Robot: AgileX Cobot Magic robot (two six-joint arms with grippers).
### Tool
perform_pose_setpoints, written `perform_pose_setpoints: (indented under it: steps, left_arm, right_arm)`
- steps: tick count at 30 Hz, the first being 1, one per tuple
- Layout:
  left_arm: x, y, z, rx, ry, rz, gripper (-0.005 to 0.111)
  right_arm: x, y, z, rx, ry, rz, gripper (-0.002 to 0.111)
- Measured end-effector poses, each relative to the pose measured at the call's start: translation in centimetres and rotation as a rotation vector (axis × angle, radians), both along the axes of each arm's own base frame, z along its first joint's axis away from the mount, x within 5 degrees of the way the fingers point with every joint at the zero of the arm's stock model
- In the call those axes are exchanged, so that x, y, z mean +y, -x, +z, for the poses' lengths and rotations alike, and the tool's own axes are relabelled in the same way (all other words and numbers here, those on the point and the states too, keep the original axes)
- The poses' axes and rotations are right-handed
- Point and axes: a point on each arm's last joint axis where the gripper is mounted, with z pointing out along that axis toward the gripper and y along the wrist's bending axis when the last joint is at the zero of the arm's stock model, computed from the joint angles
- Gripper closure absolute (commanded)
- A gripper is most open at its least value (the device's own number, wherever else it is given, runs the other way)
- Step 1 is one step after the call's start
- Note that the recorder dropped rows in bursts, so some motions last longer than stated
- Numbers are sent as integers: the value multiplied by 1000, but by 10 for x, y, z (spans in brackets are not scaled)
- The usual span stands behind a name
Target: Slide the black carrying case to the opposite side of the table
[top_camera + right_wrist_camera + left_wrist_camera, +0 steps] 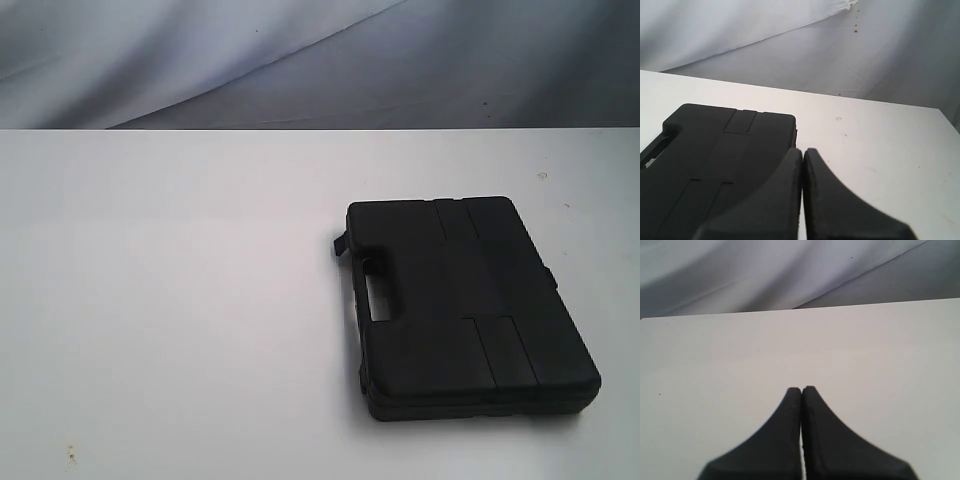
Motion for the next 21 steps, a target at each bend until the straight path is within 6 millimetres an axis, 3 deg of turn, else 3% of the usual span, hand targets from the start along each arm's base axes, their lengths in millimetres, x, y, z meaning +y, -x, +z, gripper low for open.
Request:
perform_pose_setpoints:
  steps: [10, 16, 21]
  left_arm:
    - [0, 0, 0, 0, 0, 0, 107]
    - [0, 0, 0, 0, 0, 0, 107]
    - [0, 0, 0, 0, 0, 0, 107]
  right_arm:
    - [0, 0, 1, -14, -6, 1, 108]
    - [-1, 2, 35, -352, -223, 2, 108]
    - [-3, 4, 45, -458, -250, -2, 108]
